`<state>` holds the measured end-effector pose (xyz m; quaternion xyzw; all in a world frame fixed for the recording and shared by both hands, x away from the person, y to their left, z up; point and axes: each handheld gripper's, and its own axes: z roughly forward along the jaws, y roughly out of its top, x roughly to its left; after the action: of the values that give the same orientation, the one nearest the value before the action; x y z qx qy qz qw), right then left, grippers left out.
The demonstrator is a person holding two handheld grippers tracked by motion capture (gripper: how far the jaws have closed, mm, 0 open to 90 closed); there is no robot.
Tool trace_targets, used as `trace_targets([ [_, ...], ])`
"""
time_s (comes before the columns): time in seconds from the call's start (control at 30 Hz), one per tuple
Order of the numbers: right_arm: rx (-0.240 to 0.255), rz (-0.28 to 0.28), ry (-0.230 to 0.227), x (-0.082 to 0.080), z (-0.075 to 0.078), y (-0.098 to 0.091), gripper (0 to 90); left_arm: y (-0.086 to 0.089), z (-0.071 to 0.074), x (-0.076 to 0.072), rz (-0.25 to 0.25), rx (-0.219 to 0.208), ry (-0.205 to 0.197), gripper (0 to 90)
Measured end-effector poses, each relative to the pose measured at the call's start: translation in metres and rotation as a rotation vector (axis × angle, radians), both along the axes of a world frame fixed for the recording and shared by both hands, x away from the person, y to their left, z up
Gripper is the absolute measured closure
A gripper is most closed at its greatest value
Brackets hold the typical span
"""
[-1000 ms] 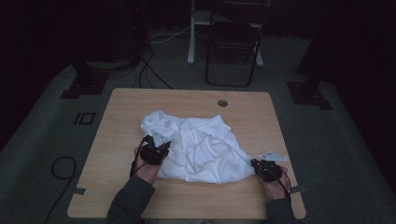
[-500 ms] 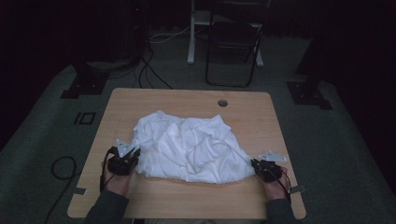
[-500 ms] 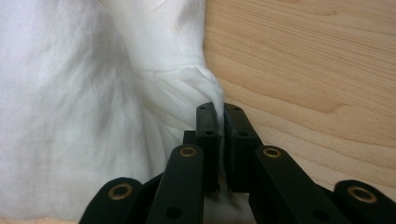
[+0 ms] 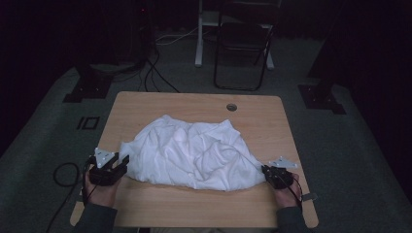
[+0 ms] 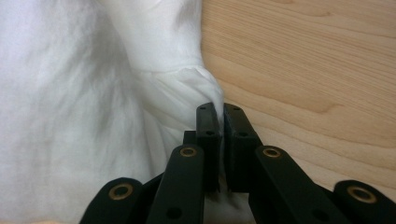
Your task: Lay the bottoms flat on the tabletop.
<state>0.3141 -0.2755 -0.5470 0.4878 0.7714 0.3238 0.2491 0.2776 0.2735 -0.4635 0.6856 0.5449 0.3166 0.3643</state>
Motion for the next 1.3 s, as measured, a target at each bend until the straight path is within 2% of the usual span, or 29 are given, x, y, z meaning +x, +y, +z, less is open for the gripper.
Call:
trace_targets([
  [0.03,0.001,-0.010,0.002,0.000,0.000,0.000,86.4,-0.001,0.004,0.000,0.000,-0.006,-0.013,56.3],
  [0.1,0.001,-0.014,0.001,0.000,0.000,-0.002,86.3,-0.002,0.005,0.001,-0.007,-0.008,-0.012,55.4],
  [0.27,0.000,-0.013,-0.006,-0.001,0.004,0.000,83.4,-0.012,0.001,0.014,-0.038,0.008,0.033,52.3],
  [0.3,0.004,-0.009,-0.025,-0.004,0.009,0.002,80.1,-0.015,-0.002,0.017,-0.044,0.005,0.043,51.5],
  [0.47,0.019,0.006,-0.064,-0.007,0.021,0.007,73.4,-0.026,-0.012,0.034,-0.069,-0.017,0.078,49.3],
  [0.53,0.037,0.024,-0.091,-0.009,0.030,0.013,68.6,-0.031,-0.014,0.041,-0.080,-0.012,0.082,46.8],
  [0.6,0.041,0.033,-0.102,-0.009,0.034,0.016,67.4,-0.037,-0.013,0.049,-0.095,-0.002,0.083,45.9],
  [0.63,0.048,0.054,-0.120,-0.009,0.040,0.023,64.8,-0.040,-0.012,0.052,-0.099,0.001,0.083,44.3],
  [0.7,0.056,0.065,-0.127,-0.009,0.043,0.027,63.2,-0.047,-0.011,0.059,-0.108,0.008,0.073,43.0],
  [0.73,0.068,0.089,-0.139,-0.007,0.049,0.035,59.1,-0.053,-0.009,0.067,-0.119,0.011,0.072,40.2],
  [0.77,0.068,0.089,-0.139,-0.007,0.049,0.035,59.1,-0.053,-0.009,0.067,-0.119,0.011,0.072,39.5],
  [0.8,0.076,0.108,-0.150,-0.005,0.055,0.045,57.6,-0.056,-0.009,0.071,-0.123,0.012,0.072,38.6],
  [0.83,0.076,0.108,-0.150,-0.005,0.055,0.045,56.7,-0.060,-0.009,0.075,-0.127,0.009,0.075,38.6],
  [0.87,0.079,0.137,-0.161,-0.001,0.061,0.056,53.1,-0.064,-0.009,0.080,-0.136,0.011,0.087,38.6],
  [0.93,0.080,0.148,-0.162,0.000,0.063,0.060,50.9,-0.071,-0.010,0.087,-0.145,0.012,0.094,38.3],
  [1.0,0.078,0.179,-0.165,0.006,0.068,0.077,44.0,-0.078,-0.010,0.095,-0.149,0.019,0.098,35.4],
  [1.03,0.078,0.179,-0.165,0.006,0.068,0.077,44.0,-0.081,-0.009,0.099,-0.148,0.023,0.099,35.4],
  [1.07,0.074,0.192,-0.160,0.011,0.069,0.088,40.0,-0.084,-0.009,0.103,-0.147,0.025,0.102,32.3],
  [1.13,0.074,0.196,-0.158,0.013,0.069,0.093,38.3,-0.089,-0.010,0.110,-0.133,0.026,0.105,30.6],
  [1.17,0.075,0.205,-0.156,0.015,0.069,0.098,36.2,-0.093,-0.011,0.117,-0.125,0.006,0.116,28.6],
  [1.2,0.080,0.222,-0.140,0.021,0.068,0.109,32.8,-0.096,-0.013,0.121,-0.118,0.006,0.125,27.4],
  [1.3,0.068,0.223,-0.117,0.030,0.065,0.122,29.6,-0.104,-0.020,0.129,-0.090,0.020,0.146,24.3],
])
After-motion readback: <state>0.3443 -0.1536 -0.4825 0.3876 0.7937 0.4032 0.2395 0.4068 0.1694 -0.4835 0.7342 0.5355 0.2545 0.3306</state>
